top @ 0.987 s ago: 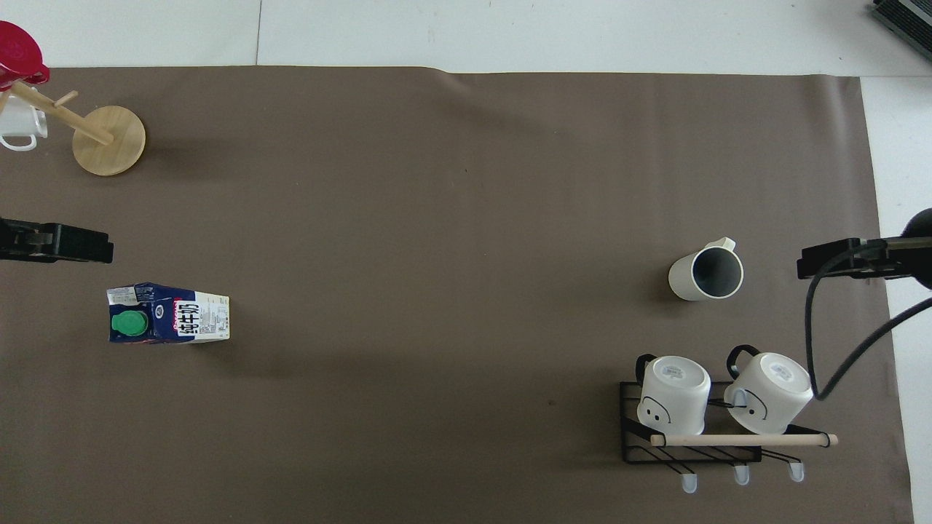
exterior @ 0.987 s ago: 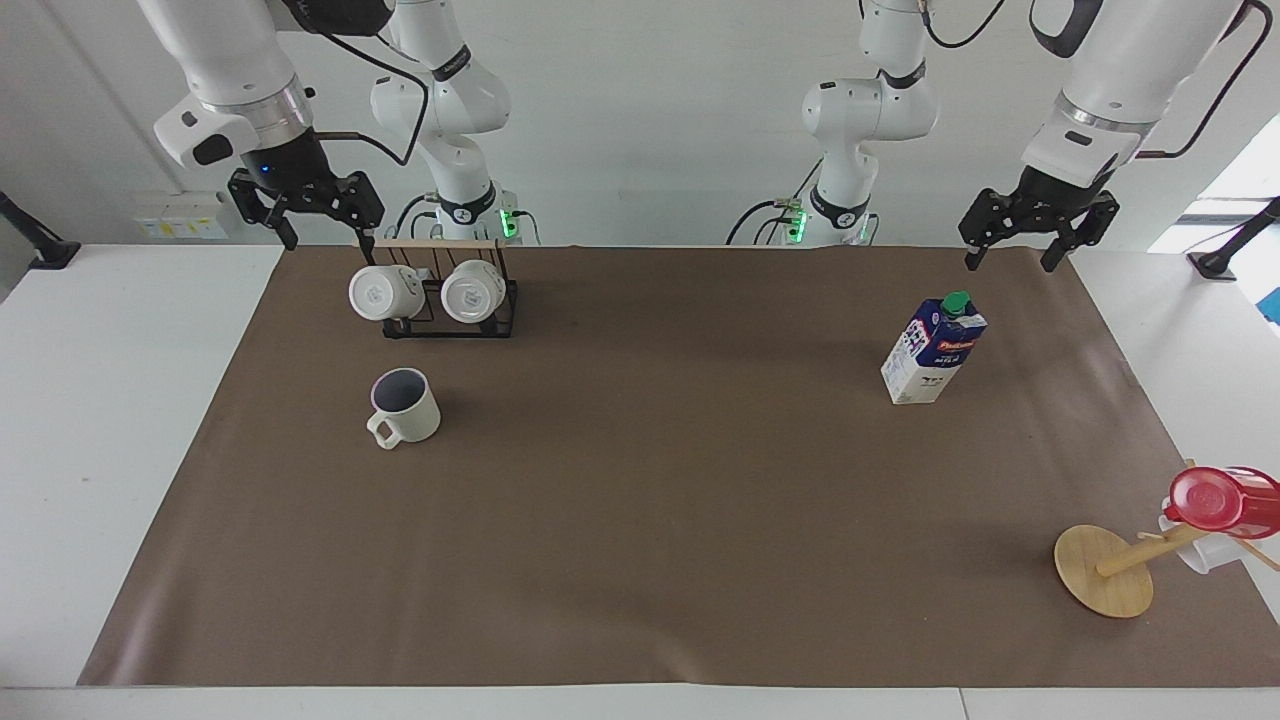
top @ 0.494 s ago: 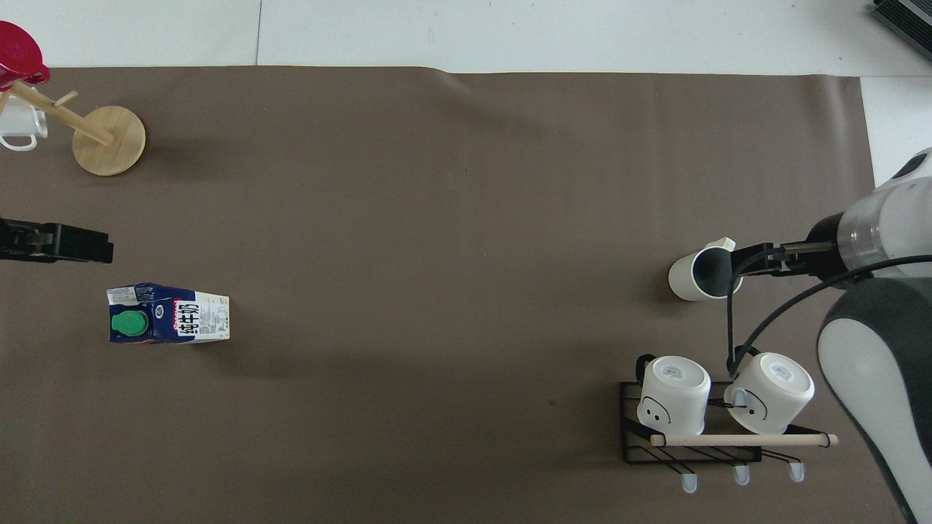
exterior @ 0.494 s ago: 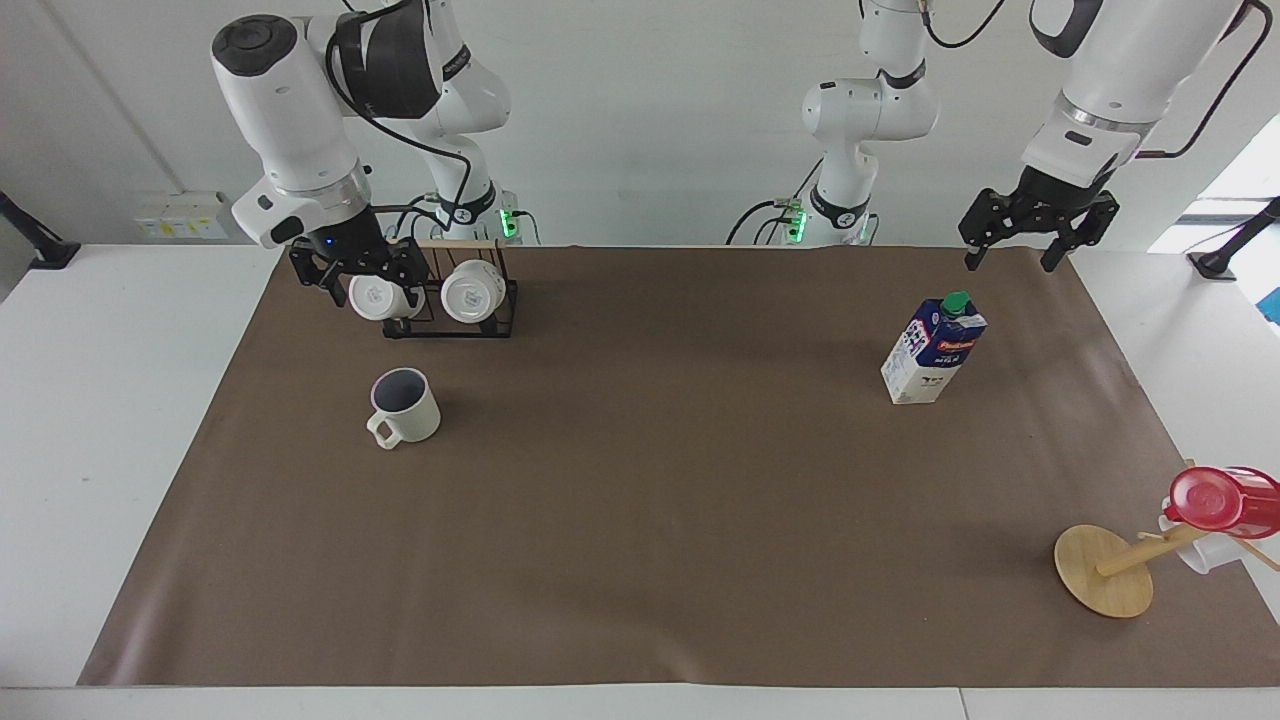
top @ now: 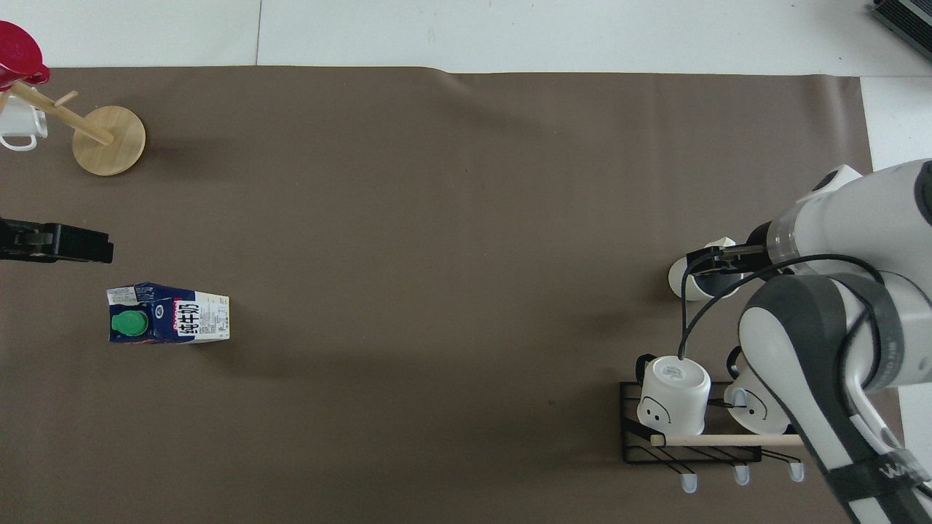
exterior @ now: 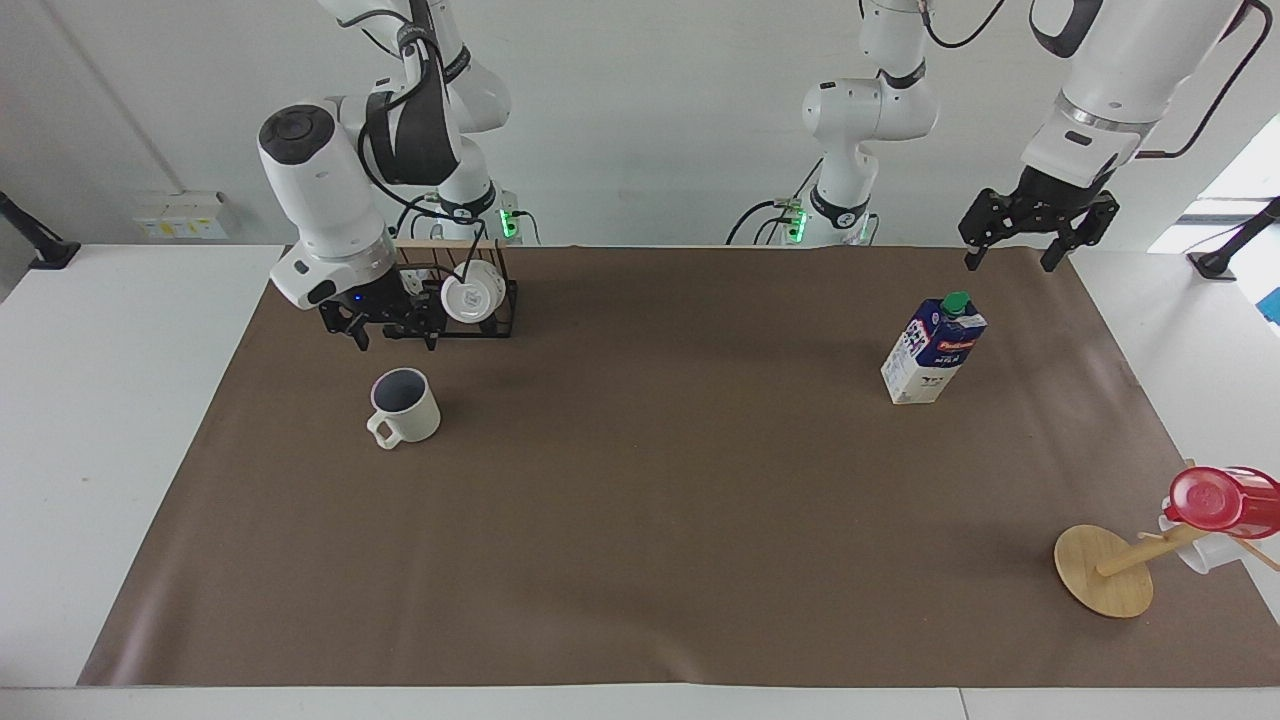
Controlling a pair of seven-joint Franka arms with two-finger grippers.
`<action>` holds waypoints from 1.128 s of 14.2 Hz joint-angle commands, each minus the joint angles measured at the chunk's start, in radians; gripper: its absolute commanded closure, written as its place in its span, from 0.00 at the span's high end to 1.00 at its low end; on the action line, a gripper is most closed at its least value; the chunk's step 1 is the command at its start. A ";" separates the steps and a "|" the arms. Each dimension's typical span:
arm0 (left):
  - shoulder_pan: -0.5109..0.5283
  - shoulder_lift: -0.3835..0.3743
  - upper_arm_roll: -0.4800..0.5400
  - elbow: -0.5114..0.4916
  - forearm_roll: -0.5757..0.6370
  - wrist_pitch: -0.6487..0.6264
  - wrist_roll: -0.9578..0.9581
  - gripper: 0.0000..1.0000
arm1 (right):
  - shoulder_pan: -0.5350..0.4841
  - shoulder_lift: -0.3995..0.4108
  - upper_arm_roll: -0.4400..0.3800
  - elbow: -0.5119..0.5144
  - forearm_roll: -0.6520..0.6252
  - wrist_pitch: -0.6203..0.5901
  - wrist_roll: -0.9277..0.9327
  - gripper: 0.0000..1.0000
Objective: Place cup and milk on table
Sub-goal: 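Grasp the white mug with the right gripper and lift it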
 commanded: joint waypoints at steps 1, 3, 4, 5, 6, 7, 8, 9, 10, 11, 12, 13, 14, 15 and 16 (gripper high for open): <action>0.005 -0.004 -0.003 0.016 0.010 -0.025 -0.007 1.00 | 0.003 0.018 0.002 -0.029 0.003 0.063 -0.014 1.00; 0.005 -0.004 -0.003 0.016 0.010 -0.025 -0.007 1.00 | 0.003 0.044 0.002 -0.064 -0.004 0.126 -0.014 1.00; 0.005 -0.004 -0.003 0.016 0.010 -0.025 -0.007 1.00 | 0.003 0.057 0.002 -0.083 -0.004 0.174 -0.014 1.00; 0.005 -0.004 -0.005 0.016 0.010 -0.025 -0.007 1.00 | 0.006 0.067 0.002 -0.092 -0.004 0.195 -0.012 1.00; 0.005 -0.004 -0.005 0.016 0.010 -0.025 -0.007 1.00 | 0.019 0.077 0.002 -0.095 -0.004 0.199 -0.012 1.00; 0.005 -0.004 -0.005 0.016 0.010 -0.023 -0.004 1.00 | 0.019 0.081 0.002 -0.098 -0.005 0.202 -0.014 1.00; 0.005 -0.004 -0.005 0.016 0.010 -0.020 -0.002 1.00 | 0.016 0.086 0.002 -0.111 -0.008 0.217 -0.017 1.00; 0.005 -0.004 -0.005 0.016 0.010 -0.020 -0.002 1.00 | 0.014 0.089 0.002 -0.126 -0.008 0.238 -0.030 1.00; 0.004 -0.004 -0.005 0.016 0.010 -0.022 -0.004 1.00 | 0.011 0.090 0.002 -0.146 -0.008 0.261 -0.038 1.00; 0.004 -0.004 -0.005 0.016 0.010 -0.022 -0.004 1.00 | 0.011 0.092 0.002 -0.154 -0.008 0.269 -0.040 1.00; 0.004 -0.004 -0.005 0.016 0.010 -0.022 -0.004 1.00 | 0.008 0.095 0.002 -0.161 -0.008 0.278 -0.044 1.00; 0.005 -0.004 -0.005 0.016 0.010 -0.022 -0.004 1.00 | 0.005 0.101 0.002 -0.166 -0.008 0.291 -0.058 1.00; 0.004 -0.004 -0.005 0.016 0.010 -0.022 -0.005 1.00 | -0.001 0.104 0.000 -0.172 -0.008 0.294 -0.067 1.00; 0.004 -0.004 -0.005 0.016 0.010 -0.022 -0.005 1.00 | -0.003 0.106 0.002 -0.174 -0.008 0.297 -0.070 1.00; 0.005 -0.004 -0.005 0.016 0.010 -0.022 -0.005 1.00 | -0.003 0.106 0.002 -0.180 -0.008 0.301 -0.072 1.00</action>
